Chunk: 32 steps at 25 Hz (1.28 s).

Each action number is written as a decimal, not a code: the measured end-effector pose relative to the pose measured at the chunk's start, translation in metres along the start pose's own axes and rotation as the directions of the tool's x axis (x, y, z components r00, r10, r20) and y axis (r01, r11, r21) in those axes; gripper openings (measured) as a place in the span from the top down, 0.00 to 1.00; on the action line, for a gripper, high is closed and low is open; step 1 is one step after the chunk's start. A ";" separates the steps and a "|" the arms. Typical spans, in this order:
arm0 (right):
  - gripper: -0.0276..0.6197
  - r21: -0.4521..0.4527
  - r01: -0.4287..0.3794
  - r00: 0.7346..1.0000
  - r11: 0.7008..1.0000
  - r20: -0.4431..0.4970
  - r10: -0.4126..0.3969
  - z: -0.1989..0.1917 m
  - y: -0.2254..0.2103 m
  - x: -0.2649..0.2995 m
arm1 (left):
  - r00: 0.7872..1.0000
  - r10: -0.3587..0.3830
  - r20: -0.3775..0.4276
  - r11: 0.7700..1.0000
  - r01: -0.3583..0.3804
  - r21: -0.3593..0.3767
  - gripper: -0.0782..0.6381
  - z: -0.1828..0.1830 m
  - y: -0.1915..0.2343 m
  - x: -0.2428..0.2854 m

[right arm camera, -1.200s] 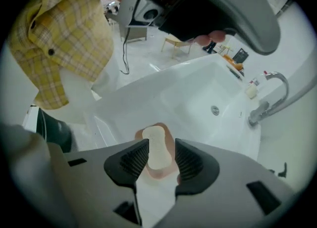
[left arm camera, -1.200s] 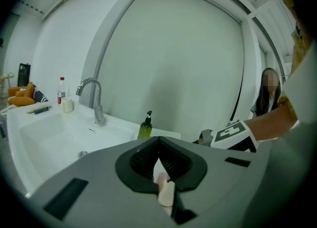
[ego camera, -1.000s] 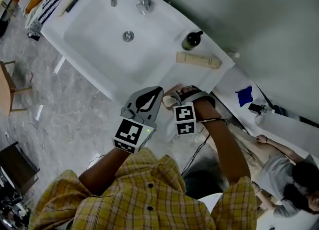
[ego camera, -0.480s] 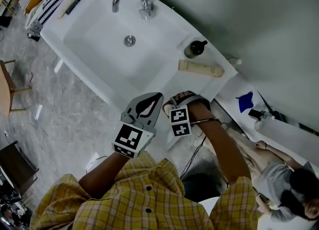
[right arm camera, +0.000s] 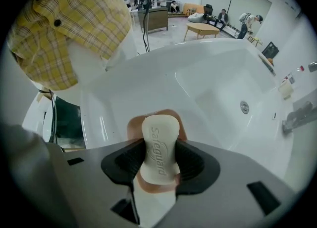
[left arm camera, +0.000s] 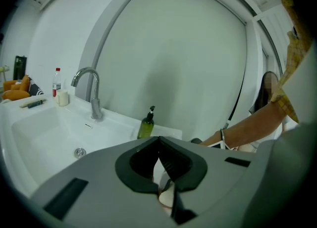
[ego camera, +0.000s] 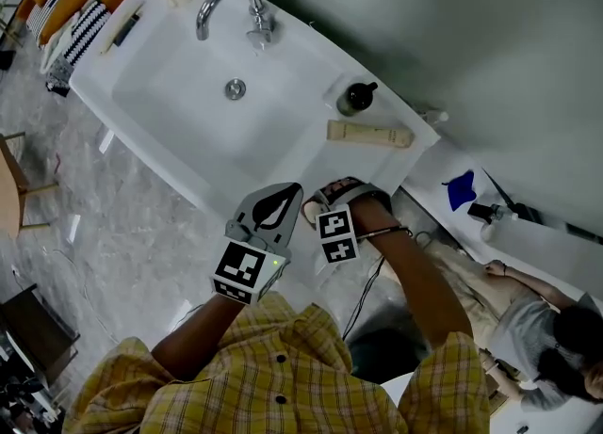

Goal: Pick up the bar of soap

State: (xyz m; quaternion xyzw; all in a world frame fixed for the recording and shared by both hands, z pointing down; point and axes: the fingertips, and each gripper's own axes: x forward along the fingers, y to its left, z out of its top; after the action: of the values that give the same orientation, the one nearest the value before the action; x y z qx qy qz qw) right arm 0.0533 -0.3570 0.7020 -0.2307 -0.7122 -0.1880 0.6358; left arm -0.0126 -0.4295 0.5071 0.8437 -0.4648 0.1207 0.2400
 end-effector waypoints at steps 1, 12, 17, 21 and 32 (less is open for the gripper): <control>0.63 0.025 0.022 1.000 0.999 0.014 -0.022 0.000 -0.001 -0.004 | 1.000 -0.001 0.007 1.000 0.001 0.005 0.87 0.003 -0.001 -0.001; 0.63 0.489 0.304 0.896 0.818 0.145 -0.419 0.002 -0.002 -0.057 | 0.999 -0.013 0.050 0.998 0.010 0.066 0.87 0.021 -0.033 -0.020; 0.63 0.753 0.318 0.756 0.576 0.165 -0.633 0.011 0.000 -0.107 | 0.998 -0.011 0.067 0.995 0.005 0.098 0.87 0.026 -0.050 -0.035; 0.63 0.936 0.211 0.585 0.280 0.109 -0.804 0.006 0.000 -0.158 | 0.996 0.005 0.090 0.991 -0.017 0.133 0.87 0.030 -0.065 -0.044; 0.63 0.984 0.004 0.197 -0.180 -0.178 -0.964 -0.009 0.038 -0.281 | 0.968 0.069 0.241 0.968 -0.124 0.219 0.87 0.048 -0.105 -0.078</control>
State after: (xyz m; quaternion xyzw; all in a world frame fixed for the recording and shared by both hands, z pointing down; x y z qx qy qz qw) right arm 0.1062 -0.3561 0.4238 0.5342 -0.8346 0.1126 0.0727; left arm 0.0328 -0.3498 0.4018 0.8504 -0.5130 0.0867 0.0778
